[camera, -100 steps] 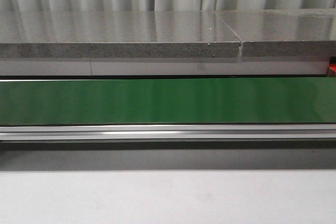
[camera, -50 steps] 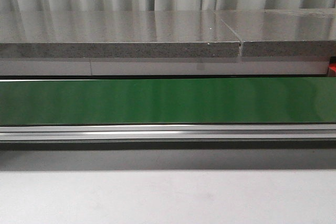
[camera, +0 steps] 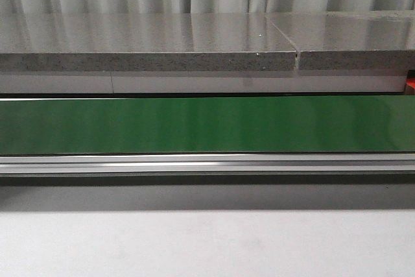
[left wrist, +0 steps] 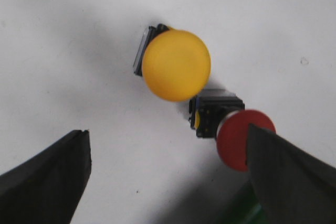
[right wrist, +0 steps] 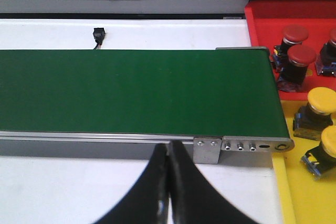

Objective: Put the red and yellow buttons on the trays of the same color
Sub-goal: 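Lower the left gripper onto a yellow button beside the belt and grasp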

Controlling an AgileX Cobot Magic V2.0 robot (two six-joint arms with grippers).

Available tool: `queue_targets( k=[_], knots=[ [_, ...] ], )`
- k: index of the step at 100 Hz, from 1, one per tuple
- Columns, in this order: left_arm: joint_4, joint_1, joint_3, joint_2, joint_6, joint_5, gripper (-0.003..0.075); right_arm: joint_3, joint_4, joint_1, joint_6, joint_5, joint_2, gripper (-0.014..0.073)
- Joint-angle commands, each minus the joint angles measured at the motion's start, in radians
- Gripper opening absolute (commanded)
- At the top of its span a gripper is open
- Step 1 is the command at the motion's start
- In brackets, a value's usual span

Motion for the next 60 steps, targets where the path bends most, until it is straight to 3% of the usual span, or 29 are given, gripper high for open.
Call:
queue_targets(
  k=[1, 48, 60],
  knots=[
    [-0.016, 0.002, -0.064, -0.019, -0.036, -0.036, 0.0588, -0.023, -0.005, 0.000, -0.004, -0.060, 0.008, -0.0067],
    [-0.023, 0.002, -0.170, 0.114, -0.080, -0.034, 0.0581, -0.023, -0.005, 0.000, -0.004, -0.062, 0.008, -0.0067],
    [-0.023, 0.002, -0.180, 0.121, -0.080, -0.018, 0.0485, -0.023, -0.005, 0.000, -0.004, -0.062, 0.008, -0.0067]
  ],
)
